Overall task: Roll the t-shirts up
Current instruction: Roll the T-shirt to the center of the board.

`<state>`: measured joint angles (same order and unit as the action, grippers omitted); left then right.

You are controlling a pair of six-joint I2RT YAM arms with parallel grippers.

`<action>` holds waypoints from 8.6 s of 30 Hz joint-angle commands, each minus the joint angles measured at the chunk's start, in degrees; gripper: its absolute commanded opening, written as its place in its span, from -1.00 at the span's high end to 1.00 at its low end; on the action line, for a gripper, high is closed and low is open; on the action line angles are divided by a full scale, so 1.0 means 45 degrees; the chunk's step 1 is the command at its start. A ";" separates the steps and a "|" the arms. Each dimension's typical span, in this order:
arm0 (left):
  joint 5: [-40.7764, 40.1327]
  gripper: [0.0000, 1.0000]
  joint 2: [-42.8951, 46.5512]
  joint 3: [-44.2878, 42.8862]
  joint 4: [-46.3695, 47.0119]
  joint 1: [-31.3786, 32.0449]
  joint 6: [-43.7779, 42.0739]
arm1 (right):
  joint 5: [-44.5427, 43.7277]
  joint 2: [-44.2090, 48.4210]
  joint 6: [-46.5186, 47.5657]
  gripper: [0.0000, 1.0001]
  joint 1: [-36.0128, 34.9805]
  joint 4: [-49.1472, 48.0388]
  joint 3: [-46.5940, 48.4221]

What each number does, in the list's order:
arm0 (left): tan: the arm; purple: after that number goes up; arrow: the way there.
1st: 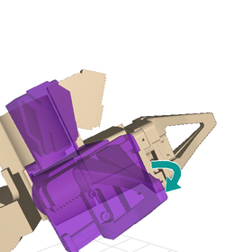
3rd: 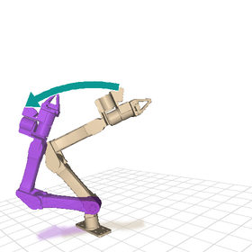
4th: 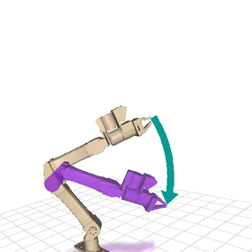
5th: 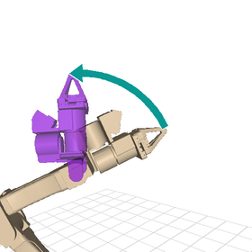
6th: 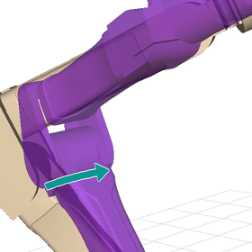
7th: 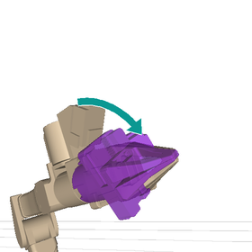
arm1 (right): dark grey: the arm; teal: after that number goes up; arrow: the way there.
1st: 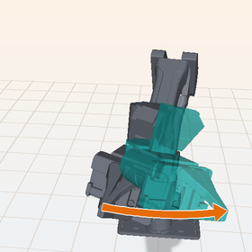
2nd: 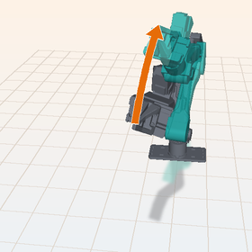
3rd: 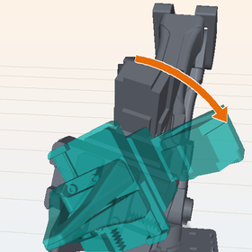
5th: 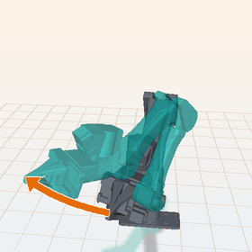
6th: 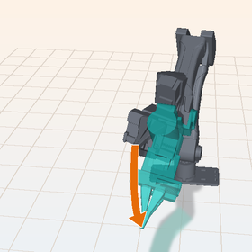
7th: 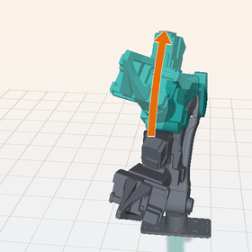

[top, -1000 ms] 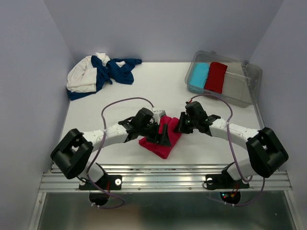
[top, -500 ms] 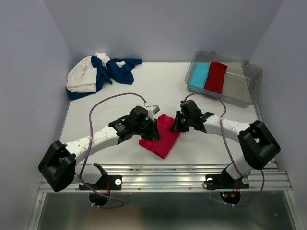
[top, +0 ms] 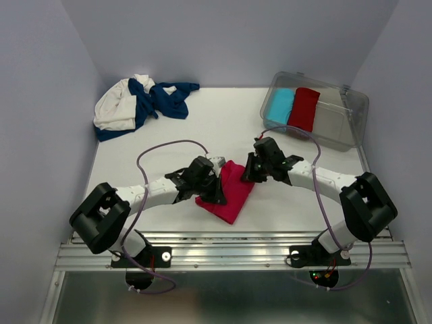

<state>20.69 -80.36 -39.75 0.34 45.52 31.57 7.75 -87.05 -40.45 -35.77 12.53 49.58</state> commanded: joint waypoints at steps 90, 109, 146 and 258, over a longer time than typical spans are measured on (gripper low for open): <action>-0.6617 1.00 -0.3962 -0.5310 -0.3770 0.5337 -0.0414 | -0.2777 0.4519 0.1097 -0.87 0.3652 0.2507 -0.0940; 0.1279 1.00 -0.0250 -0.0741 0.2283 0.1800 0.0112 | -0.2465 0.4519 0.1195 -0.87 0.3652 0.2586 -0.0530; 0.4622 1.00 0.0377 0.2523 0.6272 -0.1384 0.1910 | -0.1038 0.4051 0.1683 -0.87 0.3652 0.2293 -0.0647; 0.1379 1.00 -0.3276 0.0727 0.4553 -0.3494 0.2476 | -0.0685 0.1275 -0.1481 -0.48 0.0156 -0.1323 -0.2093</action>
<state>27.46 -94.78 -35.68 20.88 29.78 44.36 8.32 -84.97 -48.69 -34.59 4.19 39.35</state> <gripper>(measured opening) 0.019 0.712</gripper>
